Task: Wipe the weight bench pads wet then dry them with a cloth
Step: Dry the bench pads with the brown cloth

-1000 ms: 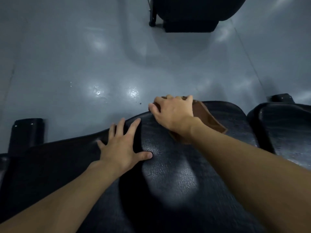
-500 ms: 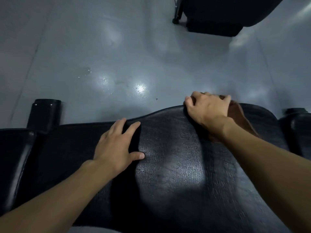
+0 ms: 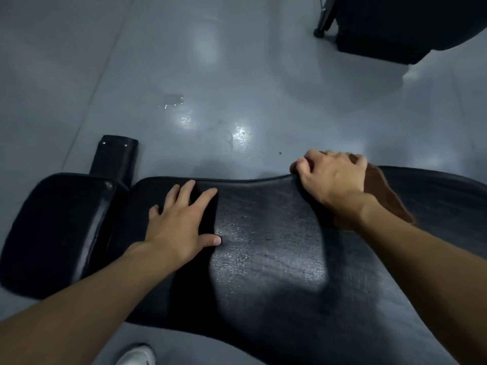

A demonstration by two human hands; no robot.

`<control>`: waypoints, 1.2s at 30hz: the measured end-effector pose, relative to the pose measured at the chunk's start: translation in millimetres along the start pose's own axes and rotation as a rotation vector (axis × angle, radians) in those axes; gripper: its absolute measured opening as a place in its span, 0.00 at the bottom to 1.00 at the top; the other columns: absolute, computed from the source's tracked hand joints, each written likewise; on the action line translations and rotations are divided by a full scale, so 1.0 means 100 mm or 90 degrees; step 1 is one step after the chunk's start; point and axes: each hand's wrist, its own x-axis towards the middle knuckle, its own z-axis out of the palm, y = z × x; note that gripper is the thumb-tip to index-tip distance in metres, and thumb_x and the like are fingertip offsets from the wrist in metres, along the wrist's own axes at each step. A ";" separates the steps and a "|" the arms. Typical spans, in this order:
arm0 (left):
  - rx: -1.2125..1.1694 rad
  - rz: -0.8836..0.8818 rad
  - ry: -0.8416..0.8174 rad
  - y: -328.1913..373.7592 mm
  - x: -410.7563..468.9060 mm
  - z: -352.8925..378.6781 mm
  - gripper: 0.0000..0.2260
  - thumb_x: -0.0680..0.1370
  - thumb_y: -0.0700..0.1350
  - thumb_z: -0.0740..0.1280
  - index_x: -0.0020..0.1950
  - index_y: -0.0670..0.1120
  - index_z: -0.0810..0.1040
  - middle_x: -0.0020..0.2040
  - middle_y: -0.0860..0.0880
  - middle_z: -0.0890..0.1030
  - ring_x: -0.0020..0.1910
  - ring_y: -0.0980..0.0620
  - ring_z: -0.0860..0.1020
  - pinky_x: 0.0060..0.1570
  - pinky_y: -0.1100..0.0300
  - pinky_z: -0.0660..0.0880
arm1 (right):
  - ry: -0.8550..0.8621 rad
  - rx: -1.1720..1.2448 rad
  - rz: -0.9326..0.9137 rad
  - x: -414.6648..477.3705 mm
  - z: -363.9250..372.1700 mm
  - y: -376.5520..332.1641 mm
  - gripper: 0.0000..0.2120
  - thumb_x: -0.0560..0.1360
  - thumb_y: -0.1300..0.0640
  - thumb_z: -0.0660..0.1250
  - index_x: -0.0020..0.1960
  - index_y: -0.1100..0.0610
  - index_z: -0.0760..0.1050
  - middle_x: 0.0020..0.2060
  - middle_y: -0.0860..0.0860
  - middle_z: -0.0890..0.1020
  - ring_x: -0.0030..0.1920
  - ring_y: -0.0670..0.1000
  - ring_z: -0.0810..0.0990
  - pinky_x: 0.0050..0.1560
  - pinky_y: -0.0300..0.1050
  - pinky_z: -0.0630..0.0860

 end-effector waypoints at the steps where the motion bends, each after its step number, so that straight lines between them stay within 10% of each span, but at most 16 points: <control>1: -0.005 -0.013 0.000 -0.11 -0.02 -0.01 0.44 0.71 0.63 0.72 0.78 0.65 0.46 0.80 0.51 0.41 0.79 0.45 0.41 0.72 0.35 0.55 | -0.003 -0.015 0.012 -0.01 0.01 -0.10 0.20 0.78 0.41 0.48 0.51 0.47 0.75 0.49 0.54 0.81 0.55 0.59 0.77 0.63 0.62 0.61; 12: -0.057 -0.015 0.002 -0.67 -0.19 0.09 0.44 0.71 0.62 0.73 0.77 0.65 0.46 0.80 0.55 0.39 0.79 0.48 0.40 0.69 0.34 0.58 | -0.077 0.048 -0.174 -0.15 0.18 -1.24 0.21 0.80 0.36 0.44 0.56 0.45 0.71 0.51 0.52 0.83 0.54 0.56 0.81 0.60 0.58 0.65; 19: -0.008 0.068 -0.017 -1.21 -0.24 0.04 0.46 0.71 0.58 0.75 0.79 0.62 0.47 0.80 0.53 0.40 0.79 0.50 0.41 0.74 0.44 0.56 | -0.016 -0.022 0.040 -0.19 0.19 -1.20 0.20 0.77 0.40 0.46 0.46 0.49 0.73 0.45 0.56 0.83 0.51 0.57 0.78 0.62 0.59 0.61; 24: -0.040 0.100 -0.001 -1.39 -0.30 0.07 0.45 0.71 0.58 0.74 0.80 0.57 0.50 0.81 0.51 0.42 0.79 0.50 0.43 0.76 0.46 0.55 | -0.060 0.050 -0.029 -0.32 0.39 -2.35 0.21 0.80 0.40 0.48 0.65 0.44 0.71 0.61 0.56 0.78 0.64 0.58 0.73 0.68 0.63 0.56; 30: -0.013 0.026 -0.053 -1.65 -0.33 0.03 0.46 0.68 0.66 0.72 0.76 0.70 0.45 0.80 0.58 0.41 0.78 0.50 0.34 0.65 0.21 0.47 | -0.007 0.062 -0.140 -0.31 0.42 -2.14 0.23 0.81 0.38 0.46 0.69 0.44 0.67 0.57 0.54 0.79 0.61 0.58 0.75 0.64 0.61 0.63; 36: -0.095 0.034 -0.062 -1.69 -0.30 0.11 0.45 0.68 0.62 0.75 0.75 0.71 0.48 0.80 0.58 0.41 0.76 0.54 0.30 0.61 0.18 0.43 | 0.037 0.054 -0.098 -0.26 0.47 -2.31 0.21 0.78 0.39 0.46 0.55 0.46 0.74 0.47 0.53 0.81 0.51 0.57 0.77 0.58 0.59 0.62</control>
